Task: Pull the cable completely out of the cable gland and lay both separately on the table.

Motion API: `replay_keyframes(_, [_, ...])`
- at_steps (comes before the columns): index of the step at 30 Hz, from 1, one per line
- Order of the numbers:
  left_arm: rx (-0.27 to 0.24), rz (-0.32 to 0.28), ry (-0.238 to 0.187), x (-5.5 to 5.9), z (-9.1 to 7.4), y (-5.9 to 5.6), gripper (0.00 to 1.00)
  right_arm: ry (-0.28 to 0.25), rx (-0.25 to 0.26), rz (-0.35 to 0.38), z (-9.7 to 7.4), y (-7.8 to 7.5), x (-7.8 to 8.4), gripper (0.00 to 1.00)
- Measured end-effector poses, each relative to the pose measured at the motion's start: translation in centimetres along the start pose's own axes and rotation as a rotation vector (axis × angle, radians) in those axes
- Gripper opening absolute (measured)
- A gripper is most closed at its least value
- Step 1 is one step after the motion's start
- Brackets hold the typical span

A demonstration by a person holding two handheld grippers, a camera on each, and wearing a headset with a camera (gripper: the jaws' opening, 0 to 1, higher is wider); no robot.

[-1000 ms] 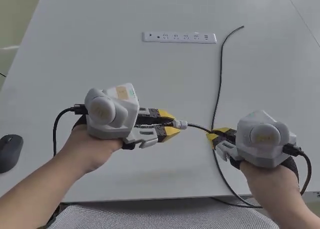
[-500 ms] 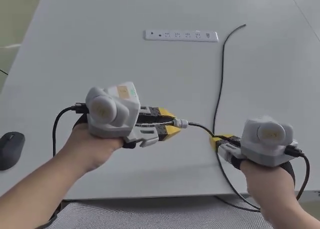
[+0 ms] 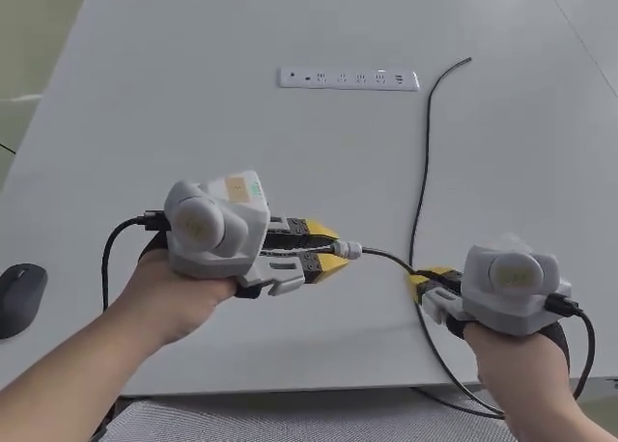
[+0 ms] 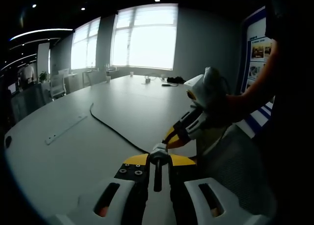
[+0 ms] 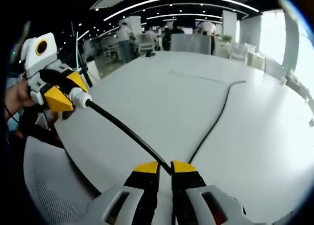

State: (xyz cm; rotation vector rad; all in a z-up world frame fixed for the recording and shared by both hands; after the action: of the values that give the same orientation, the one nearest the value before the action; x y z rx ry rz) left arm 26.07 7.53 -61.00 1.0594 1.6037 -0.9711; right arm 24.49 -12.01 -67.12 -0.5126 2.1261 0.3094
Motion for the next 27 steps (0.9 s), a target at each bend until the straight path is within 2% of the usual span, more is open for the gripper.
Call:
replay_keyframes(2, [0.001,0.003,-0.003,-0.1,0.0,-0.1,0.15,-0.001,-0.005,-0.048,0.0,0.0,-0.2,0.04])
replay_keyframes(7, [0.001,0.006,-0.003,-0.3,0.0,-0.1,0.15,0.0,-0.004,-0.095,-0.2,-0.1,-0.5,0.04])
replay_keyframes(9, [0.001,0.004,-0.002,-0.2,0.0,-0.1,0.15,-0.004,-0.001,-0.139,-0.5,-0.2,-0.7,0.05])
replay_keyframes(14, [0.003,0.0,0.004,-0.1,0.2,-0.3,0.15,-0.021,-0.026,-0.217,-1.1,0.3,-1.1,0.12])
replay_keyframes(18, [0.004,-0.004,0.002,-0.1,0.4,-0.3,0.15,-0.048,-0.074,-0.306,-1.5,1.3,-2.0,0.14])
replay_keyframes(21, [0.007,-0.008,0.003,-0.1,0.5,-0.4,0.15,-0.092,-0.115,-0.396,-1.8,2.4,-3.4,0.16])
replay_keyframes(27, [0.009,-0.01,0.007,-0.1,0.6,-0.5,0.15,-0.139,-0.168,-0.503,-1.9,4.2,-5.2,0.15])
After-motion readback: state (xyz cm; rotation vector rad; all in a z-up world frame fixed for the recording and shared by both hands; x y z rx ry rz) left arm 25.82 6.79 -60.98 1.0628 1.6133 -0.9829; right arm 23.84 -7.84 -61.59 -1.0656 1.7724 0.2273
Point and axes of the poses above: the centre of the closed fingertips' face, and the gripper's own axes: z roughly forward along the fingers, y roughly to its left, x roughly out of its underside, the point moved 8 cm from there along -z, roughly backward along the fingers, and after that the axes turned 10 degrees about -y, right-handed, at the moved point
